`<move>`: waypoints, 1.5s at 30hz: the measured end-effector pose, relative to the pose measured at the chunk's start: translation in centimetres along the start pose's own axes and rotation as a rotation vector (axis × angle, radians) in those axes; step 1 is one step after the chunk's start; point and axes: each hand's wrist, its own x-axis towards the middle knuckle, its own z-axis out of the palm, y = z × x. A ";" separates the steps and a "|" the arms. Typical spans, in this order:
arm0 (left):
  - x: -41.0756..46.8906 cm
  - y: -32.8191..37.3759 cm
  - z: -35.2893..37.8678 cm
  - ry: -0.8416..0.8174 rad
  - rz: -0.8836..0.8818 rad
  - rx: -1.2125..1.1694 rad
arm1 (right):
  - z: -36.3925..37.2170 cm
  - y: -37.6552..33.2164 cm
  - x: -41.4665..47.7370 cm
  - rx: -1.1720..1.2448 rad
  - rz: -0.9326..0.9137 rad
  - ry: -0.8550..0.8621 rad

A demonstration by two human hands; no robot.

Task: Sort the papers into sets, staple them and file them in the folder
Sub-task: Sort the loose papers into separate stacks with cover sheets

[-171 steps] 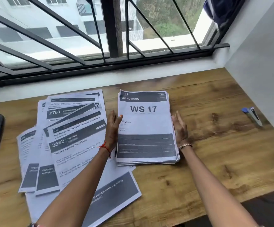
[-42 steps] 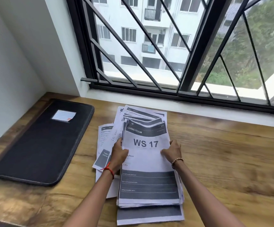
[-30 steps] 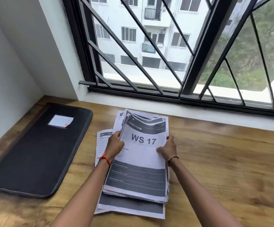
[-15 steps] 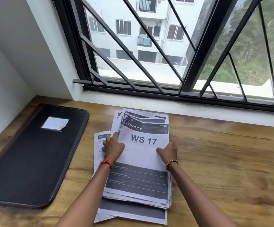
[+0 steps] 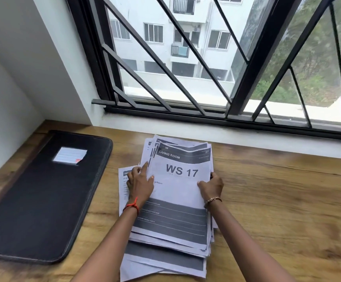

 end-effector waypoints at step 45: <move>-4.0 -2.8 -2.5 0.187 -0.248 -0.469 | 1.0 -3.6 -2.2 -0.060 -0.125 -0.363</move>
